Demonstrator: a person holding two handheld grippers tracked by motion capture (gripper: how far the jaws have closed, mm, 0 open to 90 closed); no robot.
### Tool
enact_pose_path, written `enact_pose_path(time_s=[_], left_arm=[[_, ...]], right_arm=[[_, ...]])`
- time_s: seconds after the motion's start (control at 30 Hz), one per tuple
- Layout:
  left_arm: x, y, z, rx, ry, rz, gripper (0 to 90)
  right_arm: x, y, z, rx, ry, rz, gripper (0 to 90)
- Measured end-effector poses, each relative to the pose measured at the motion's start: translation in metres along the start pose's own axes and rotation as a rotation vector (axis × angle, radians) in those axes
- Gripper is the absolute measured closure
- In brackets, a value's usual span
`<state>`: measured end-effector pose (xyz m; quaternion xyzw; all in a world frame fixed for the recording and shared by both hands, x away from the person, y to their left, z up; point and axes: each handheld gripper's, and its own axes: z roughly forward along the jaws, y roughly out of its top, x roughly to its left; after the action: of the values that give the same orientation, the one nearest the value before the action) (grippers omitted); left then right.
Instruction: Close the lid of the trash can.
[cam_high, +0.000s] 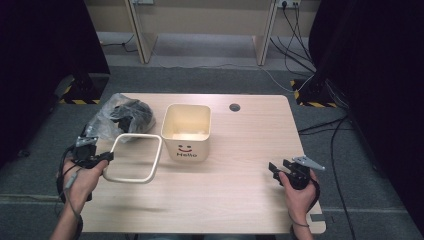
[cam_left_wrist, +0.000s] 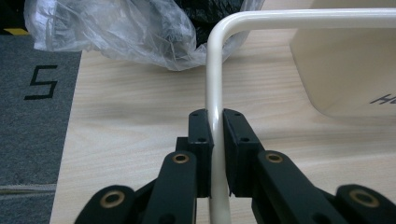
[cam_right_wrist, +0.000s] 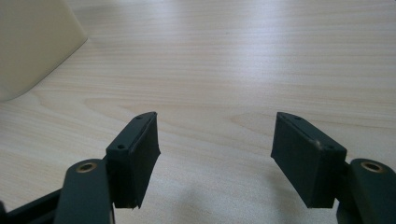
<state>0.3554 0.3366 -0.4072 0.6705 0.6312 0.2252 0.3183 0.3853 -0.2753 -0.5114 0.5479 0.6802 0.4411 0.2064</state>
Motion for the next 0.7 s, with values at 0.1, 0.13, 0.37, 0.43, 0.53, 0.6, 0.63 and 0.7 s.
enact_pose_path(time_s=[0.1, 0.13, 0.37, 0.43, 0.53, 0.6, 0.63, 0.7], left_arm=[[0.0, 0.004, -0.002, 0.009, -0.001, 0.012, 81.9], [-0.001, 0.006, -0.002, 0.009, 0.0, 0.014, 81.9], [-0.002, 0.014, -0.005, 0.022, 0.0, 0.037, 81.9], [-0.002, 0.016, -0.005, 0.033, 0.002, 0.042, 81.8], [-0.001, 0.021, -0.006, 0.063, 0.004, 0.055, 81.8], [0.0, 0.023, -0.006, 0.071, 0.006, 0.06, 81.8], [0.0, 0.024, -0.006, 0.074, 0.008, 0.062, 81.9], [0.001, 0.027, -0.006, 0.087, 0.012, 0.068, 81.9]], right_arm=[[0.0, 0.0, 0.0, 0.0, 0.0, -0.002, 32.0], [0.0, 0.0, 0.0, -0.001, -0.001, -0.002, 32.0], [0.0, 0.0, 0.0, -0.001, -0.004, -0.002, 32.1], [0.0, 0.0, 0.0, -0.001, -0.004, 0.001, 32.0], [0.0, 0.0, 0.0, -0.001, -0.004, 0.0, 32.1], [0.0, 0.0, 0.0, 0.0, -0.004, 0.0, 32.0], [0.0, 0.0, 0.0, -0.001, -0.005, -0.001, 32.0], [0.0, 0.0, 0.0, 0.0, -0.005, -0.001, 32.1]])
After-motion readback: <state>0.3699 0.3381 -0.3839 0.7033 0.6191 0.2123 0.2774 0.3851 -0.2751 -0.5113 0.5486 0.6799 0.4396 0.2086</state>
